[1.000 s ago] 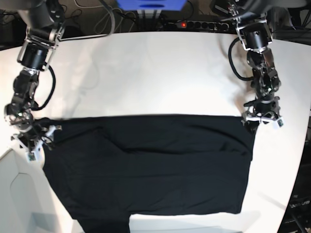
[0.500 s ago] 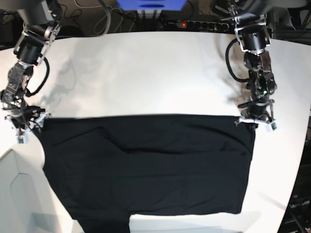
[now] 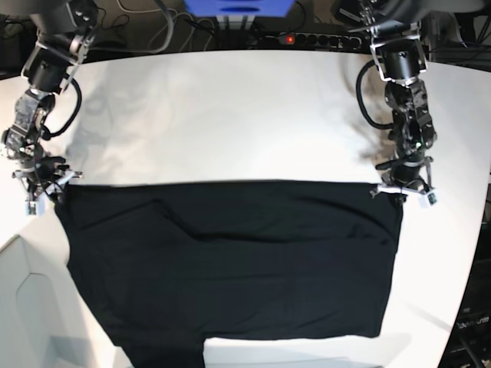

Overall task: Fold the T-shirt properly
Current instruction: 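Drag the held shoulder edge with both grippers toward the arms' base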

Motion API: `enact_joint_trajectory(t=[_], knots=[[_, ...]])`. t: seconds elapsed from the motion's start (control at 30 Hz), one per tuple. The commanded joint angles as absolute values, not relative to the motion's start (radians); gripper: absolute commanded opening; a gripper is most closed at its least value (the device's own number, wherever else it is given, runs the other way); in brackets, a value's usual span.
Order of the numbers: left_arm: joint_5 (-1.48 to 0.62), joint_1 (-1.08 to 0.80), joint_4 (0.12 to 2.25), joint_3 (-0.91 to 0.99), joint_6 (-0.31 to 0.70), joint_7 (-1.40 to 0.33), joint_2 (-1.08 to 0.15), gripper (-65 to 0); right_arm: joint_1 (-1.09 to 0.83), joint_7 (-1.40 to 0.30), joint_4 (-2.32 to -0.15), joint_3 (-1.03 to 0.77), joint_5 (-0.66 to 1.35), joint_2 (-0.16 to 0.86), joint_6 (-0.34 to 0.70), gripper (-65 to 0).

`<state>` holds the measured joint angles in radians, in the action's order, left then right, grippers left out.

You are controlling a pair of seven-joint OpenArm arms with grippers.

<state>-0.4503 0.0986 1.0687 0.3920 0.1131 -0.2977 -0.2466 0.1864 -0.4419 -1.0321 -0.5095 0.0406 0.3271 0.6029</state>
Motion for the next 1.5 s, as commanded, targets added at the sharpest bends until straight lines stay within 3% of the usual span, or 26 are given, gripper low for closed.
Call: enact_joint_trajectory(t=[0.0,0.03,0.33,0.73,0.97,1.27,1.33,1.47], knots=[[-0.449,0.091,1.081,0.395,0.113,-0.325,-0.259,-64.7,0.180,-0.486,-1.038,-0.512,0.001,0.346,0.607,-62.7],[-0.449,0.077,1.089,0.395,0.113,-0.325,-0.259,-64.7,0.170,-0.487,-1.040,-0.512,0.001,0.349,0.607,-65.0],[-0.449,-0.048,1.247,0.401,0.108,-0.325,-0.259,-64.7,0.016,-0.490,-1.276,-0.519,0.005,0.363,0.607,-65.0],[-0.450,-0.298,1.587,0.552,0.111,-0.326,-0.220,-64.7,-0.205,-0.492,-1.598,-0.549,0.007,0.358,0.607,-65.0],[-0.449,-0.239,1.616,0.553,0.105,-0.329,-0.229,-64.7,-0.142,-0.521,-1.664,-0.556,0.007,0.360,0.607,-65.0],[-0.447,-0.024,1.615,0.638,0.110,-0.595,-0.223,-64.7,0.134,-0.719,-1.667,-0.553,0.007,0.371,0.625,-65.0],[-0.449,-0.012,1.616,0.662,0.110,-0.630,-0.223,-64.7,0.147,-0.753,-1.670,-0.558,0.005,0.381,0.688,-65.0],[-0.449,-0.027,1.612,0.697,0.111,-0.659,-0.223,-64.7,0.096,-0.780,-1.667,-0.562,0.001,0.383,0.698,-65.0]])
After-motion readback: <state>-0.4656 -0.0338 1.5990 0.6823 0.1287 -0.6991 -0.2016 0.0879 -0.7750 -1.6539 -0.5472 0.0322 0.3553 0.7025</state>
